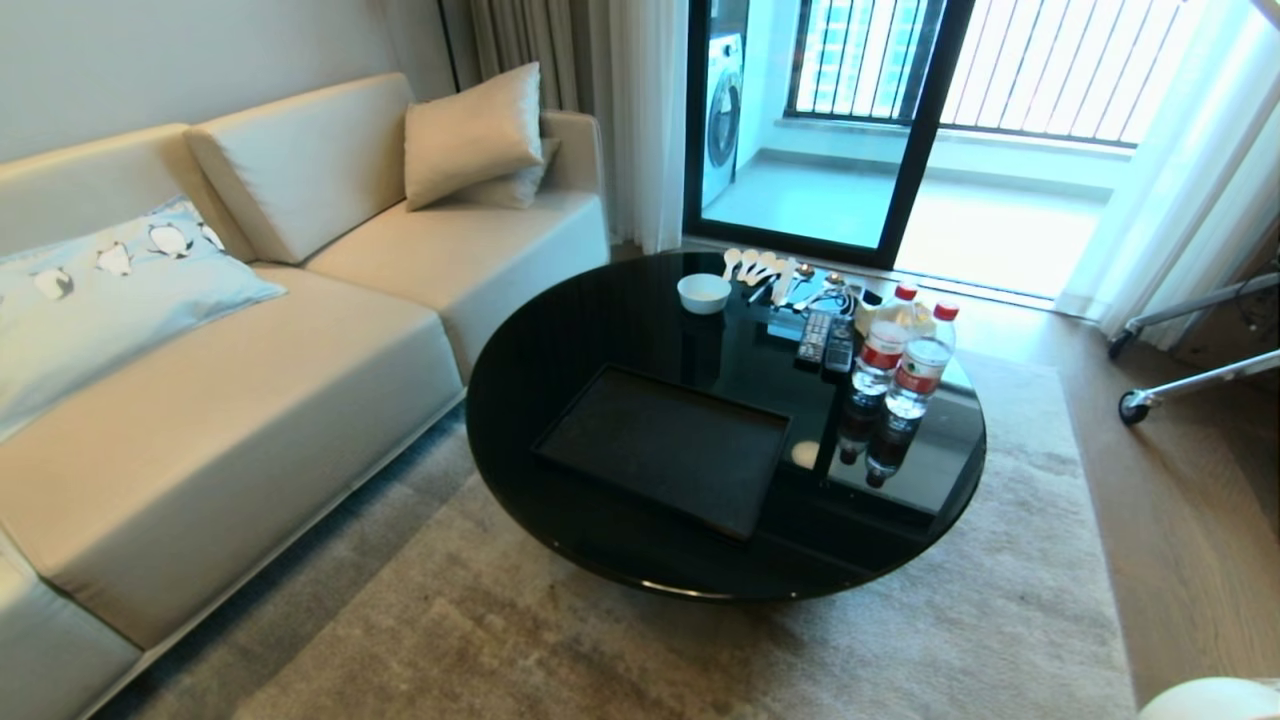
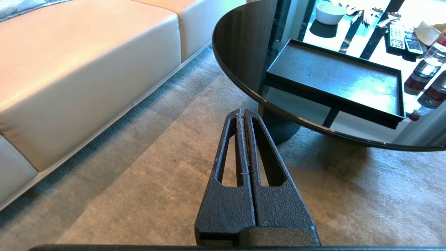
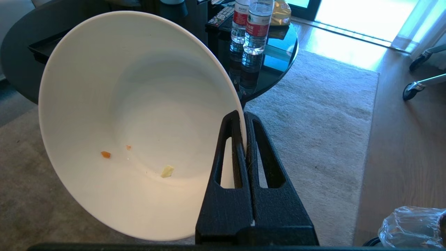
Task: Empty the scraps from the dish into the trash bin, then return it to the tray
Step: Put the bowl back to the table
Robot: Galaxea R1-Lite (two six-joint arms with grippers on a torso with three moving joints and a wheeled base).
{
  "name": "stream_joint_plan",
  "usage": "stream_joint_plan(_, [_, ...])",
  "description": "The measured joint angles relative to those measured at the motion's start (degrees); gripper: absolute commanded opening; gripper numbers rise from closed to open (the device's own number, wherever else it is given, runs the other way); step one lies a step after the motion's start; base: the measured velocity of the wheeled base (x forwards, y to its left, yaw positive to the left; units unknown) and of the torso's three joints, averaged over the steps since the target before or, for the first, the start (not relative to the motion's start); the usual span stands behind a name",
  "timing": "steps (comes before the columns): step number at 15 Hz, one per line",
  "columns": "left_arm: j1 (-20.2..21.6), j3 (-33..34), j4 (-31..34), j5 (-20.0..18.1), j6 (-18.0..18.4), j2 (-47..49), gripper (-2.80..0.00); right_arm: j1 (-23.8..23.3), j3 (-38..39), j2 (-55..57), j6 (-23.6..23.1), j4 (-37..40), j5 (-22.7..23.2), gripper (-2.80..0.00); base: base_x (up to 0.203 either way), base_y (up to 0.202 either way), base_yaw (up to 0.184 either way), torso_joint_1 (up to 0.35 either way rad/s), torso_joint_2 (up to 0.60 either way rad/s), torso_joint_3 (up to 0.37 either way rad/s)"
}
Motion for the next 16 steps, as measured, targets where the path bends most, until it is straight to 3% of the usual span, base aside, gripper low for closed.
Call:
stream_joint_plan(12, [0.0, 0.0, 0.0, 0.0, 0.0, 0.0, -2.8, 0.0, 0.0, 0.0, 0.0, 0.0, 0.0, -2.8, 0.183, 0.0, 0.0, 0.003, 0.0, 0.003])
stream_joint_plan(16, [0.0, 0.0, 0.0, 0.0, 0.0, 0.0, -2.8, 0.0, 0.0, 0.0, 0.0, 0.0, 0.0, -2.8, 0.058, 0.0, 0.001, 0.004, 0.0, 0.001])
